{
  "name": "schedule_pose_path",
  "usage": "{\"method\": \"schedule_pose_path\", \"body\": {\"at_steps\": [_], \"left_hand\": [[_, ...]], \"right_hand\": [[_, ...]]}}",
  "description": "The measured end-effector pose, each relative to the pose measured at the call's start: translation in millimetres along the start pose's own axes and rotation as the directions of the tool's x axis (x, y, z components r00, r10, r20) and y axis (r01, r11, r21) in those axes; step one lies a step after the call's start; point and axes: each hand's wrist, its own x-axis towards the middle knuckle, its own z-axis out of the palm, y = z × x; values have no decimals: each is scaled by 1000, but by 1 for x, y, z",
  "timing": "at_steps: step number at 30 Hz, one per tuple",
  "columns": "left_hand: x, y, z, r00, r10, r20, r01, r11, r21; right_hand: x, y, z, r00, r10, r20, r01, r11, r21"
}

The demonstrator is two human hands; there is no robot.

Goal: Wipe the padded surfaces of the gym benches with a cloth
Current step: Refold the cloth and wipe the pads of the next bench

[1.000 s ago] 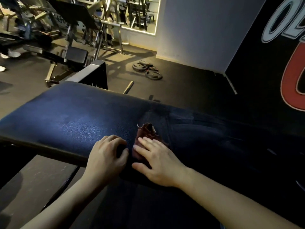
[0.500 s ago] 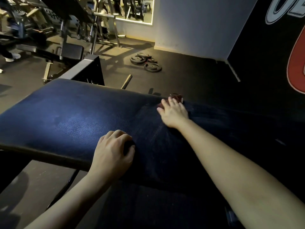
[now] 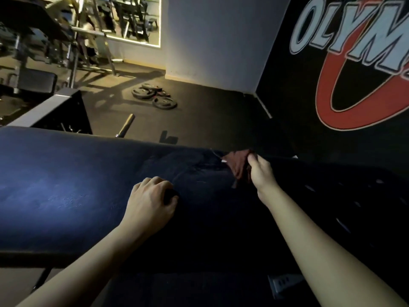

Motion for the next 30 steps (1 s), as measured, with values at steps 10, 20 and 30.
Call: {"method": "schedule_pose_path", "body": {"at_steps": [10,20,30], "left_hand": [[34,108,-3,997,77,-5,-72,902,-426],[91,112,-24,1000,-26,1,19,700,-714],[84,57,-27,949,263,175,-244,962,-126]], "right_hand": [[-11,-69,-20,983,-19,184,47,987,-153],[-3,-104,-86,861,94,500,45,965,-259],[-5,-59,-49,768,-16,640,516,607,-605]]}}
